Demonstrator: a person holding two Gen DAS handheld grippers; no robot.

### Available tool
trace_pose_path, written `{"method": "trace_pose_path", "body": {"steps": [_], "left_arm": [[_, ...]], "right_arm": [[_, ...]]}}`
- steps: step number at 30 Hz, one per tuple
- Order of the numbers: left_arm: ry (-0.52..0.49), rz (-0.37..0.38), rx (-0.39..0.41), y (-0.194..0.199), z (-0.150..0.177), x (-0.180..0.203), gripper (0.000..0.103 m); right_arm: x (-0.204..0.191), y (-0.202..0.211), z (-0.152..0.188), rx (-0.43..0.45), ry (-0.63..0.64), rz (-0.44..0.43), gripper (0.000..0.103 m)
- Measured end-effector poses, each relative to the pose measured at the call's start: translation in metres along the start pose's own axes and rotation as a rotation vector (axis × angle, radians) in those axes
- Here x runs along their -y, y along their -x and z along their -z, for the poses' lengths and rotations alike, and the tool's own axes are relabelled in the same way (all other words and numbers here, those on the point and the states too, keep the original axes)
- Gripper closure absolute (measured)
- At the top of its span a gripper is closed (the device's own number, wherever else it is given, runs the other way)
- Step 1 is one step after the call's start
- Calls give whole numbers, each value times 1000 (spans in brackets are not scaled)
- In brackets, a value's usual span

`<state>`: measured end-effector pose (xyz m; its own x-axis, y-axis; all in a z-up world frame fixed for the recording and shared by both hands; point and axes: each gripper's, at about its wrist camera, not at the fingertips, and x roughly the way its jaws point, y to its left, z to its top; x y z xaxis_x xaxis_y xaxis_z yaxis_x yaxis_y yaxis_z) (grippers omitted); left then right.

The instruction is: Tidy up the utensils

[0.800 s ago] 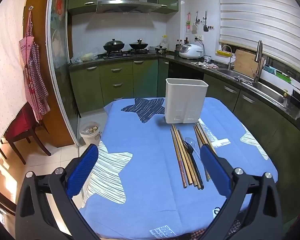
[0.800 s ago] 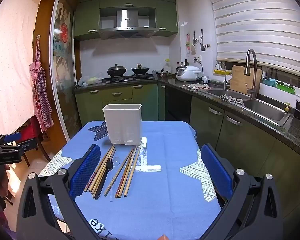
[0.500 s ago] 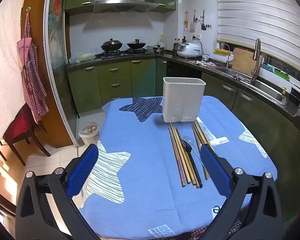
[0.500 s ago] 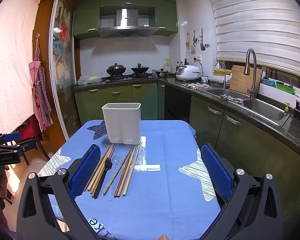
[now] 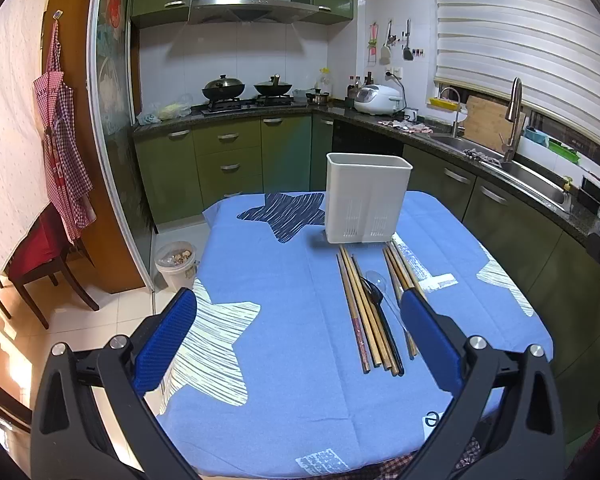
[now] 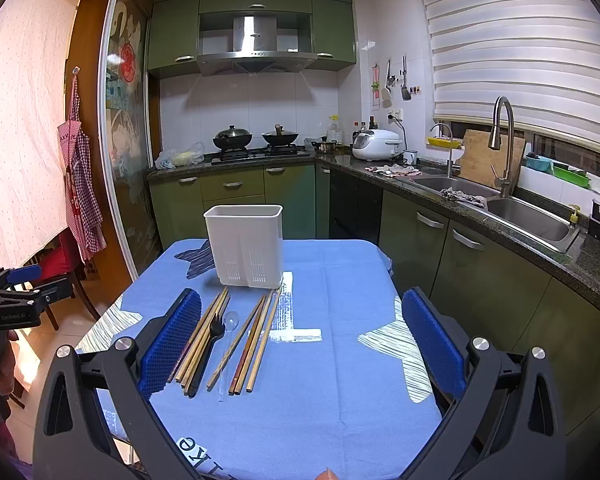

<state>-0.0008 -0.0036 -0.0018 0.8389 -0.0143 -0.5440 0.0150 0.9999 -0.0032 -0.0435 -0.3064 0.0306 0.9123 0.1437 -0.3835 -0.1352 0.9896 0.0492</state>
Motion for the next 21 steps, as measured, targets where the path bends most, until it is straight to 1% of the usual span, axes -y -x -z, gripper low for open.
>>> {"method": "trace_pose_path", "body": {"steps": [4,7,21], "left_arm": [[0,-2,1,-1,0,0,6],[1,-2,1,-1,1,0,6],[0,1,-5,-2,2,-1,6]], "right_arm": [[-2,-2,5,-4,4,1,4],[-6,-8,2,-7,6,2,4],[-7,-8,2,-8,4,2,4]]}}
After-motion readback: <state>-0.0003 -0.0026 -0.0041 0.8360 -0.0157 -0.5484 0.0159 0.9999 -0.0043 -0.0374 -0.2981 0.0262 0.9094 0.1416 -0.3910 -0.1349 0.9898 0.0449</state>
